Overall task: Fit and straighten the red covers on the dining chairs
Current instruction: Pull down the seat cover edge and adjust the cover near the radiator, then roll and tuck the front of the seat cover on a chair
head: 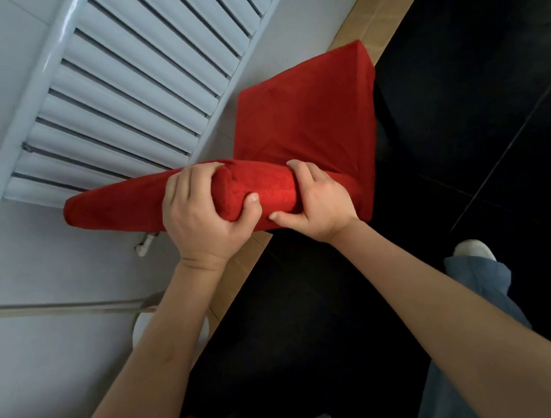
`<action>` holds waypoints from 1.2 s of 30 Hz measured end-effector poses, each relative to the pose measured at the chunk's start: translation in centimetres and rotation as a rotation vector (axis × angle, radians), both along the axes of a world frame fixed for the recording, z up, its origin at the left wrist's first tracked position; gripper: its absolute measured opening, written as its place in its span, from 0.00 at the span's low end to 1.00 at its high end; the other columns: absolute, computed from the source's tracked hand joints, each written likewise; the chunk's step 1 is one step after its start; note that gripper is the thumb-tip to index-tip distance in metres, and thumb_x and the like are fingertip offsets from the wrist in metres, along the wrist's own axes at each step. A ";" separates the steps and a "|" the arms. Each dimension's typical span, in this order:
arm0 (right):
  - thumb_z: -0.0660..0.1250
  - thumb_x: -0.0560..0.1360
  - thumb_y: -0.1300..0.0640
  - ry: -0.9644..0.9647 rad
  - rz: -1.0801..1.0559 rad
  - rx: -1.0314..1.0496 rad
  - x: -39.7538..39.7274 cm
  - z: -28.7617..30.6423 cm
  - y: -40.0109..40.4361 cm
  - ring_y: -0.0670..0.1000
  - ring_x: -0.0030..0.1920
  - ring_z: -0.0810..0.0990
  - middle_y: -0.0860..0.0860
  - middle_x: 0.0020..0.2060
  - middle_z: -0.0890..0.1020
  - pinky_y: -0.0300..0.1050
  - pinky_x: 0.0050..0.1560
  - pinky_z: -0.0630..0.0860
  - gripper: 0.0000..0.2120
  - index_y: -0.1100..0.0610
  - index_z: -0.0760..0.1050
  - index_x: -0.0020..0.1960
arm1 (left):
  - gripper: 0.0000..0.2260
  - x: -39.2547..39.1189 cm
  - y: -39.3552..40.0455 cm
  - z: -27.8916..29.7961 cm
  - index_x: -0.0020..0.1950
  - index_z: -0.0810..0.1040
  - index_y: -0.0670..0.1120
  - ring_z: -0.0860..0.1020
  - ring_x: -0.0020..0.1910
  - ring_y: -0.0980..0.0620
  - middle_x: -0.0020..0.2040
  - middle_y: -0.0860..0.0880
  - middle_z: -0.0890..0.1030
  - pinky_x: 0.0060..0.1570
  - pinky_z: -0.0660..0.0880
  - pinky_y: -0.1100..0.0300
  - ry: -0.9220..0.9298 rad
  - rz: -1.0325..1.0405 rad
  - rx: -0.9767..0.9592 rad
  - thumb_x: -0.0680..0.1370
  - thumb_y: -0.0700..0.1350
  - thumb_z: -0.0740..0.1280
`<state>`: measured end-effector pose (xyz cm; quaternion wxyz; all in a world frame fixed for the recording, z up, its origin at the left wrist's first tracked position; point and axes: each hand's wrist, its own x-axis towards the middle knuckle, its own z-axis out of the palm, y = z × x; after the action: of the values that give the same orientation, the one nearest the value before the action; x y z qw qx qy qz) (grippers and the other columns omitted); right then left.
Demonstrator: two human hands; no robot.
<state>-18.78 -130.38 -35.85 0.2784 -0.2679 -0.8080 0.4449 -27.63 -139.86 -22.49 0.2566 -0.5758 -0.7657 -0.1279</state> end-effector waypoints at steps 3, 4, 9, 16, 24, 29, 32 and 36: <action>0.69 0.69 0.34 -0.036 0.004 0.044 0.6 0.5 0.2 0.61 0.63 0.74 0.60 0.66 0.73 0.54 0.53 0.75 0.45 0.63 0.62 0.73 | 0.23 0.1 -0.5 0.4 0.53 0.79 0.37 0.79 0.49 0.42 0.49 0.42 0.82 0.55 0.73 0.49 -0.050 -0.020 -0.044 0.71 0.56 0.64; 0.69 0.69 0.34 -0.046 0.005 0.057 0.8 0.6 0.3 0.61 0.63 0.74 0.60 0.66 0.72 0.54 0.54 0.75 0.45 0.63 0.61 0.73 | 0.24 0.1 -0.7 0.5 0.55 0.79 0.37 0.79 0.51 0.42 0.51 0.42 0.82 0.56 0.73 0.48 -0.060 -0.025 -0.057 0.71 0.56 0.64; 0.68 0.70 0.34 -0.085 0.018 0.108 1.8 1.7 0.9 0.61 0.64 0.73 0.59 0.67 0.71 0.54 0.56 0.74 0.45 0.62 0.59 0.75 | 0.26 0.2 -2.0 1.2 0.60 0.78 0.37 0.79 0.56 0.42 0.56 0.42 0.81 0.60 0.71 0.46 -0.094 -0.027 -0.060 0.71 0.55 0.65; 0.59 0.71 0.31 -0.107 -0.002 0.155 3.3 3.9 2.2 0.61 0.63 0.74 0.59 0.67 0.72 0.55 0.53 0.76 0.45 0.62 0.59 0.75 | 0.27 -0.6 -3.0 2.2 0.60 0.78 0.36 0.78 0.56 0.40 0.57 0.41 0.81 0.60 0.71 0.43 -0.114 -0.041 0.008 0.71 0.56 0.64; 0.50 0.71 0.27 -0.045 -0.076 0.139 2.5 6.3 4.4 0.60 0.62 0.76 0.60 0.66 0.72 0.54 0.50 0.77 0.47 0.63 0.61 0.73 | 0.25 -4.4 -1.9 4.0 0.60 0.78 0.37 0.78 0.53 0.41 0.54 0.41 0.81 0.58 0.69 0.52 -0.092 -0.055 0.148 0.73 0.56 0.64; 0.48 0.72 0.26 -0.055 -0.123 0.163 1.1 7.3 6.1 0.59 0.61 0.76 0.59 0.66 0.73 0.53 0.48 0.78 0.46 0.62 0.61 0.73 | 0.25 -8.1 0.6 5.8 0.60 0.78 0.38 0.77 0.53 0.41 0.53 0.40 0.81 0.56 0.71 0.51 -0.074 -0.087 0.224 0.74 0.57 0.63; 0.43 0.70 0.24 -0.071 -0.151 0.169 0.5 8.2 7.4 0.59 0.62 0.76 0.59 0.66 0.73 0.50 0.48 0.76 0.48 0.61 0.61 0.74 | 0.26 -9.8 2.1 6.6 0.61 0.77 0.38 0.78 0.52 0.40 0.54 0.40 0.81 0.56 0.71 0.49 -0.066 -0.110 0.224 0.74 0.57 0.63; 0.42 0.69 0.23 -0.107 -0.174 0.189 0.2 9.8 8.6 0.58 0.62 0.76 0.58 0.67 0.73 0.51 0.50 0.76 0.50 0.61 0.61 0.74 | 0.26 -11.3 3.7 7.2 0.61 0.77 0.37 0.78 0.51 0.39 0.53 0.39 0.81 0.55 0.70 0.50 -0.070 -0.138 0.225 0.75 0.57 0.62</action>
<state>-18.53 -121.83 -26.02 0.2967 -0.3329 -0.8335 0.3262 -38.89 -136.20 -15.31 0.2834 -0.5898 -0.7136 -0.2502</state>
